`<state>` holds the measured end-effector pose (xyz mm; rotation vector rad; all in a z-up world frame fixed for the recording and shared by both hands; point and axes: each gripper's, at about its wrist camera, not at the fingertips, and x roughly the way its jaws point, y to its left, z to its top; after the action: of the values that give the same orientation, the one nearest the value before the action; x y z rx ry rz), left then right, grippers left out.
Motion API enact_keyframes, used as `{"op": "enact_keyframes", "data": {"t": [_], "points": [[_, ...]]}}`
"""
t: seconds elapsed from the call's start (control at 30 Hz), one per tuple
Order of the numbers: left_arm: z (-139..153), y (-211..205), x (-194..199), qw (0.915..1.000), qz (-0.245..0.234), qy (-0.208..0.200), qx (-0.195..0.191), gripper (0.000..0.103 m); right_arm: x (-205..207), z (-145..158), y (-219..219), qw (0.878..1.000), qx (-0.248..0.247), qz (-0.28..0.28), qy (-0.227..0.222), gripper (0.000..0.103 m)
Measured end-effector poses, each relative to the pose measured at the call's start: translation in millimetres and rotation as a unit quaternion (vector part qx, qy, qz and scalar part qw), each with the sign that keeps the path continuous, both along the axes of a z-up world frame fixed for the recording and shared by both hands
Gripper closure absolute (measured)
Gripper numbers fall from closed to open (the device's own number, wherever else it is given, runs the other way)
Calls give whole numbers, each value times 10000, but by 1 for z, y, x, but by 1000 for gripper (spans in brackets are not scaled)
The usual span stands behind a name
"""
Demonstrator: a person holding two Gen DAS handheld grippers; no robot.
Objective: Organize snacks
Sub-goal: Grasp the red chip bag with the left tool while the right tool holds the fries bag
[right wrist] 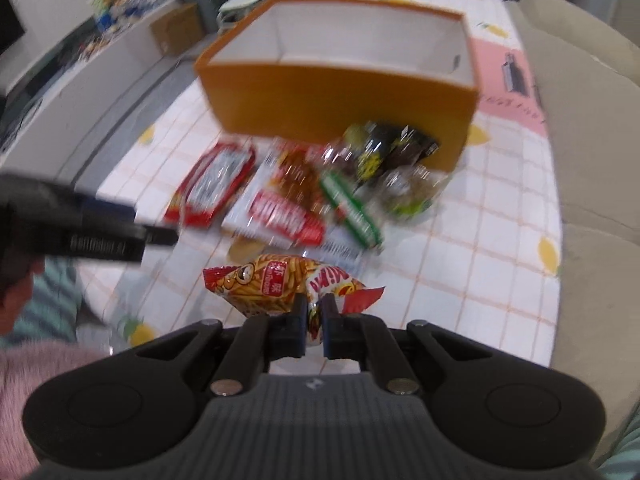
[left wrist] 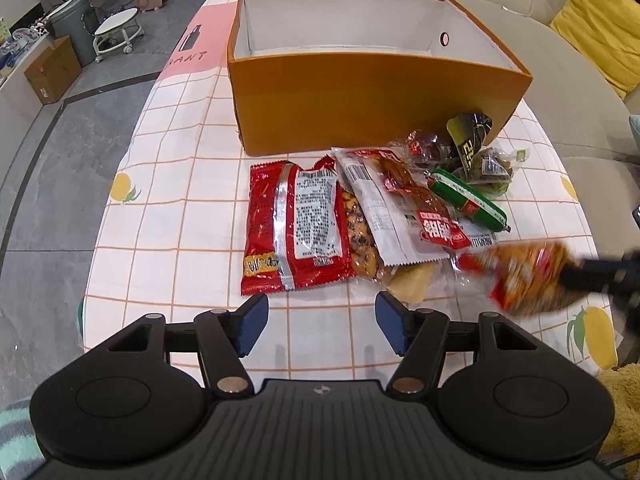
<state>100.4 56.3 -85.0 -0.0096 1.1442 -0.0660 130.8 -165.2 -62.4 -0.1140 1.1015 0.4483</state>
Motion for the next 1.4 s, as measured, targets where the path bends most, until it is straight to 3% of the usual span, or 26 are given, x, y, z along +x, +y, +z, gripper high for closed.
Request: {"op": "enact_keyframes", "data": {"t": [0.23, 0.33, 0.43, 0.6, 0.77, 0.87, 1.03, 1.2, 1.33, 1.4], "points": [[-2, 7, 19, 9997, 151, -57, -169, 25, 34, 8, 1, 9983, 213, -296, -460, 101], [-9, 12, 32, 9994, 327, -29, -148, 24, 48, -1, 7, 9978, 246, -388, -472, 101], [-16, 17, 44, 9986, 484, -37, -210, 17, 54, -13, 14, 9979, 166, -365, -516, 101], [-39, 22, 60, 9978, 589, 175, -253, 16, 54, -20, 16, 9984, 220, -123, -500, 98], [-47, 26, 65, 9975, 605, 194, -310, 15, 56, -29, 20, 9988, 192, 205, -404, 79], [-49, 26, 69, 9980, 550, 200, -257, 14, 58, -35, 26, 9982, 83, 438, -407, 62], [-51, 28, 76, 9986, 411, 237, -235, 11, 57, -35, 42, 9909, -334, 1009, -830, 33], [-56, 27, 84, 9986, 406, 289, -175, 8, 58, -39, 63, 9773, -713, 1618, -1166, 33], [-59, 30, 87, 9981, 479, 284, -278, 7, 60, -48, 67, 9785, -722, 1668, -971, 46], [-61, 31, 88, 9981, 488, 255, -288, 7, 59, -51, 67, 9812, -662, 1572, -904, 45]]}}
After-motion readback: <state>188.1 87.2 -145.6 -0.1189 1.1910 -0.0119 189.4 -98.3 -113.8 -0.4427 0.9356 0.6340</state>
